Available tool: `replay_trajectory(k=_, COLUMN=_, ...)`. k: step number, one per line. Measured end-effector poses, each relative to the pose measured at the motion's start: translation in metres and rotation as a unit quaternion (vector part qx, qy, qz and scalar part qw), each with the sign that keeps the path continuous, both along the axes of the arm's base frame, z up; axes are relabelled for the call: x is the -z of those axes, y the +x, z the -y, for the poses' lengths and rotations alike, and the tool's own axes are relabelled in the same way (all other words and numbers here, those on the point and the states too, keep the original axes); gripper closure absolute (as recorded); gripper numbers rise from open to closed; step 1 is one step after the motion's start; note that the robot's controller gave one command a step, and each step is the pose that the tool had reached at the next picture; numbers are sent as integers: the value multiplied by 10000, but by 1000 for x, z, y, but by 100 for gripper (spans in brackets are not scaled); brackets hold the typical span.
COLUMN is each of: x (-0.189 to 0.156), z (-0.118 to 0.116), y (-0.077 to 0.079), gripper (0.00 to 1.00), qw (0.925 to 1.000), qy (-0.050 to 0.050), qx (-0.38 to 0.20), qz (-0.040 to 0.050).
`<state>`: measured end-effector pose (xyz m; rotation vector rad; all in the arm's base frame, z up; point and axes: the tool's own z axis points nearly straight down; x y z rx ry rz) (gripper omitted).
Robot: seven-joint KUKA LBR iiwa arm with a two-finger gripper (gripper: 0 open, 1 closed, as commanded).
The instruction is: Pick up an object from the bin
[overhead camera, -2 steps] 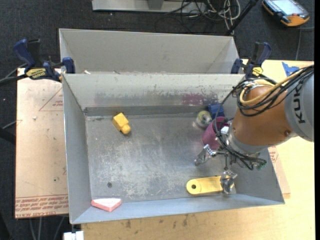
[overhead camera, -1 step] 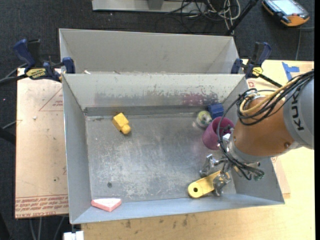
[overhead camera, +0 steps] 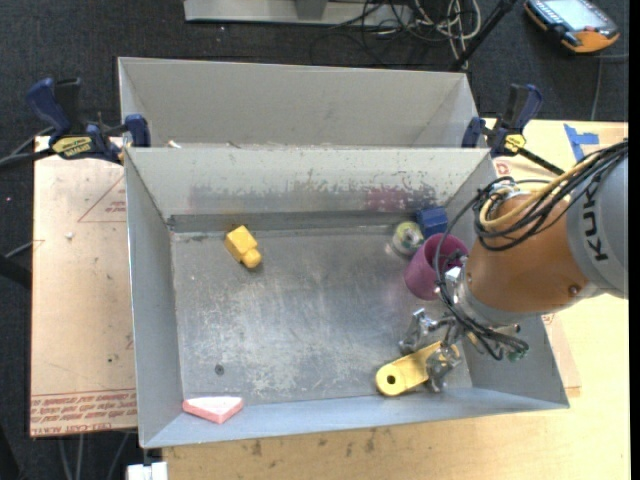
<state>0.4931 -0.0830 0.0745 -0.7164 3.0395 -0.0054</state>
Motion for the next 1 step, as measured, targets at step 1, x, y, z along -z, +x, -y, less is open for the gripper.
replay_trajectory(k=1, x=0, z=0, y=0, gripper=100, qw=10000, qy=1, qx=-1, qz=-1)
